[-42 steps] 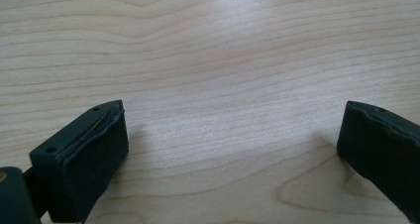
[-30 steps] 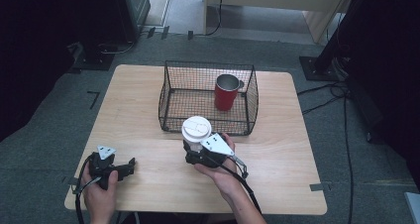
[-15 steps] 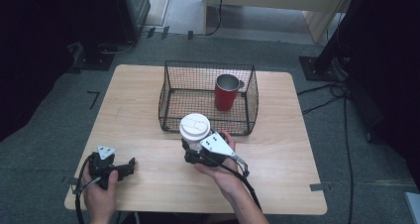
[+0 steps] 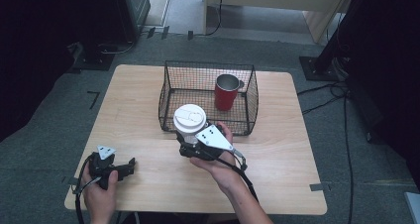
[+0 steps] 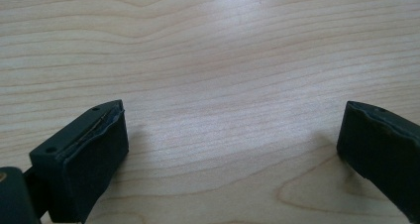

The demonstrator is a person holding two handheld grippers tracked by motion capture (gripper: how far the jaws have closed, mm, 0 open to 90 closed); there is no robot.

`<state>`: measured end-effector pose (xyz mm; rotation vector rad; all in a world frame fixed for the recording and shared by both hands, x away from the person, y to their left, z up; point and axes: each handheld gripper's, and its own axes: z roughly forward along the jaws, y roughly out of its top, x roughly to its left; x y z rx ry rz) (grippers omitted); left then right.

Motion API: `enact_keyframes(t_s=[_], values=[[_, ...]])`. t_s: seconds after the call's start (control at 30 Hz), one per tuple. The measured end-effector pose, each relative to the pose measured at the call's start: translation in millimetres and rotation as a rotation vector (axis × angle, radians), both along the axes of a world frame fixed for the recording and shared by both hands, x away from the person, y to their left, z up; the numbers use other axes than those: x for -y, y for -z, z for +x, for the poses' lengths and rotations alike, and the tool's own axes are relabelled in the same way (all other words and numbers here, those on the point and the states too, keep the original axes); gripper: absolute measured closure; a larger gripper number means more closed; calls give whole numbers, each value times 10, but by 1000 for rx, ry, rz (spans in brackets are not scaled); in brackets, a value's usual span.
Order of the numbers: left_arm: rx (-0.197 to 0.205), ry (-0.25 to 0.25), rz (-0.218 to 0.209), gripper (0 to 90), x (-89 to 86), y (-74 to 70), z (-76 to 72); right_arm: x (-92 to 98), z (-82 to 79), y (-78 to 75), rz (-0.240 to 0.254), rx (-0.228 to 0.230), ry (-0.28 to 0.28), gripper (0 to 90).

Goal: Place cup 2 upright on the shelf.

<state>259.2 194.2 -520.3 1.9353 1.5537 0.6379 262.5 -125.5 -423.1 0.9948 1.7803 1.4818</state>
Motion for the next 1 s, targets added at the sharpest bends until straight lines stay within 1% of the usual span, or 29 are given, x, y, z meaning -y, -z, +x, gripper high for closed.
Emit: enact_keyframes(t_s=[0.13, 0.17, 0.43, 0.53, 0.73, 0.9, 1.0], values=[[0, 0, 0, 0, 0, 0, 0, -28, 32, -70, -1, 14, -5, 166], [0, 0, 0, 0, 0, 0, 0, -51, 54, -120, 1, 24, -9, 166], [0, 0, 0, 0, 0, 0, 0, -113, 150, -325, 12, 50, -12, 166], [-1, 0, 0, 0, 0, 0, 0, -121, 181, -369, 15, 57, -8, 167], [-1, 0, 0, 0, -1, -1, 0, -154, 319, -509, 15, 76, 10, 166], [2, 0, -2, 0, 8, 1, 4, -193, 431, -570, 20, 79, 20, 166], [1, 1, -1, 0, 8, 1, 5, -217, 496, -591, 13, 81, 23, 166]])
